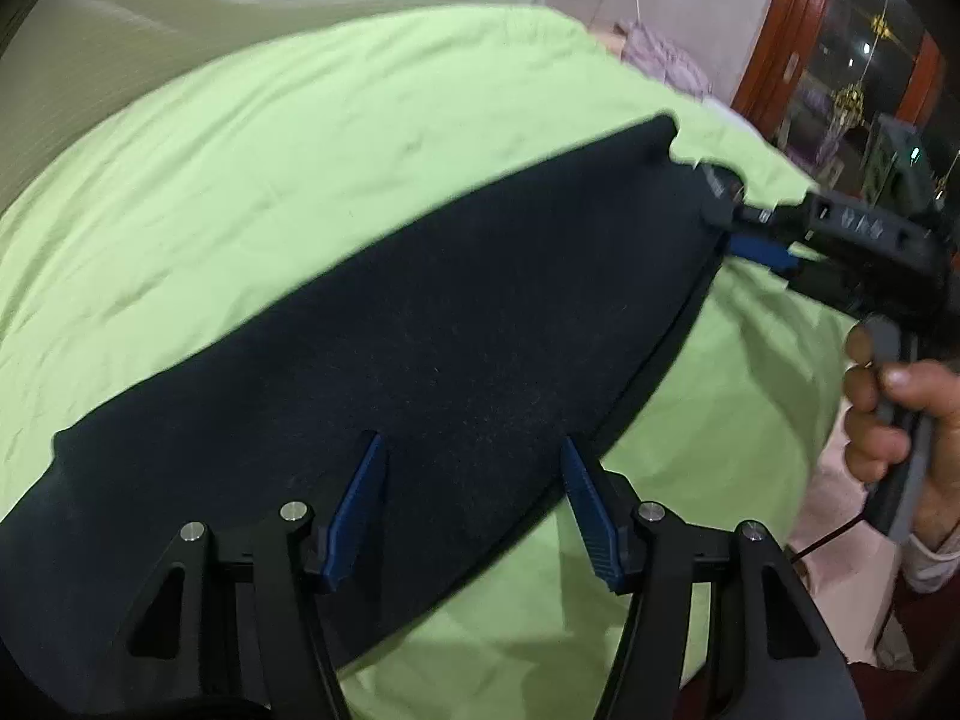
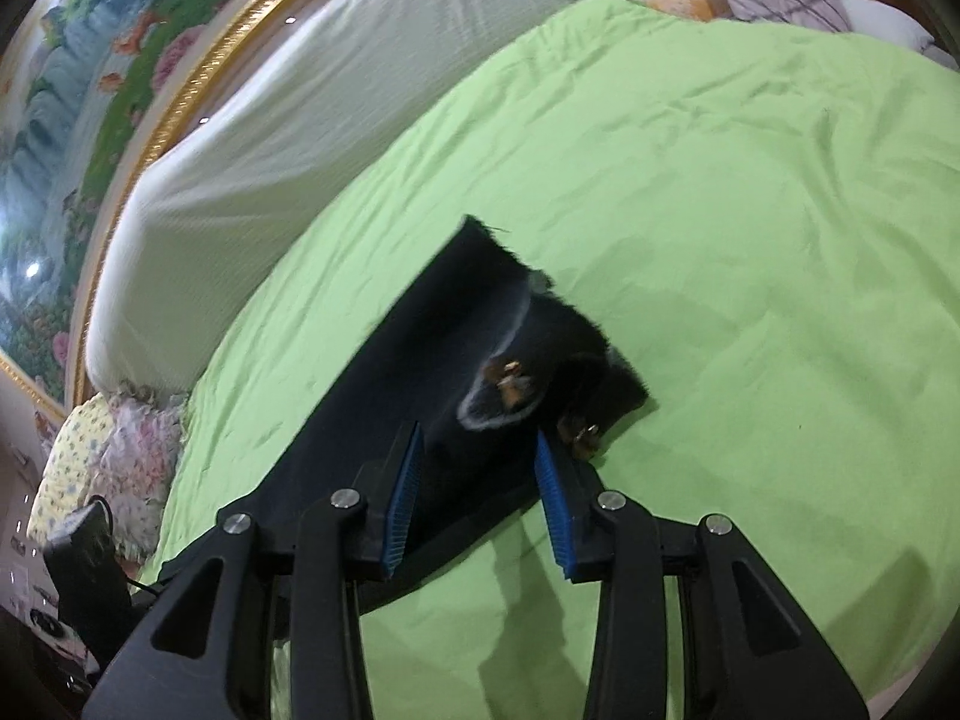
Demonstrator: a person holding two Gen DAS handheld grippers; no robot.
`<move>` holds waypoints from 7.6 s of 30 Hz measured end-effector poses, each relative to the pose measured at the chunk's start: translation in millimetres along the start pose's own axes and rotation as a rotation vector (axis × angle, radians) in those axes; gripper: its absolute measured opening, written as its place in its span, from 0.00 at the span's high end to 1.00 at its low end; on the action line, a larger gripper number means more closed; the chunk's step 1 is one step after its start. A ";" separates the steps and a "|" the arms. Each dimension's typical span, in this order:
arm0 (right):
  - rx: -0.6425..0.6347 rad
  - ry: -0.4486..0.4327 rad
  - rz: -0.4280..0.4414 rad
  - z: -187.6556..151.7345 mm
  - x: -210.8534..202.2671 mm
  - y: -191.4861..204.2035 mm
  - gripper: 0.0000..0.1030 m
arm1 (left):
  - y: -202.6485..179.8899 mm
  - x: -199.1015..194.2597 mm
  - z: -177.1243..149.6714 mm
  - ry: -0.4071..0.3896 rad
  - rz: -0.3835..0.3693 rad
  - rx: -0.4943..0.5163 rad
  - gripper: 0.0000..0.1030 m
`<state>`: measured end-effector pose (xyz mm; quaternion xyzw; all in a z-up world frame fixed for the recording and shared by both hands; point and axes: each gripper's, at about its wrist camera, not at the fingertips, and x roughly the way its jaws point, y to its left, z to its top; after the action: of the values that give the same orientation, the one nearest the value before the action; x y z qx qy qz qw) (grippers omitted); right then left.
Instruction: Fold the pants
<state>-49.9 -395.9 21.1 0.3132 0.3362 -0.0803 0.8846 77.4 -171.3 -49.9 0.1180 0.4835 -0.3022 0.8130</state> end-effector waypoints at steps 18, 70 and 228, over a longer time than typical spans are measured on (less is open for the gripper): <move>0.002 -0.011 0.014 -5.8 -15.7 -1.1 0.94 | 9.6 5.6 7.8 0.104 -0.144 -0.003 0.88; 0.135 -0.011 0.185 -3.3 -13.8 -57.6 0.84 | -44.8 116.2 196.7 0.256 -0.540 0.133 0.90; -1.004 0.772 0.847 -113.4 188.9 416.2 0.80 | 241.6 -226.5 -184.9 -0.719 0.212 -1.060 0.64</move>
<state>178.9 15.1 41.9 -0.0188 0.4689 0.5440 0.6956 12.3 194.3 26.8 -0.3607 0.2507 0.0384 0.8975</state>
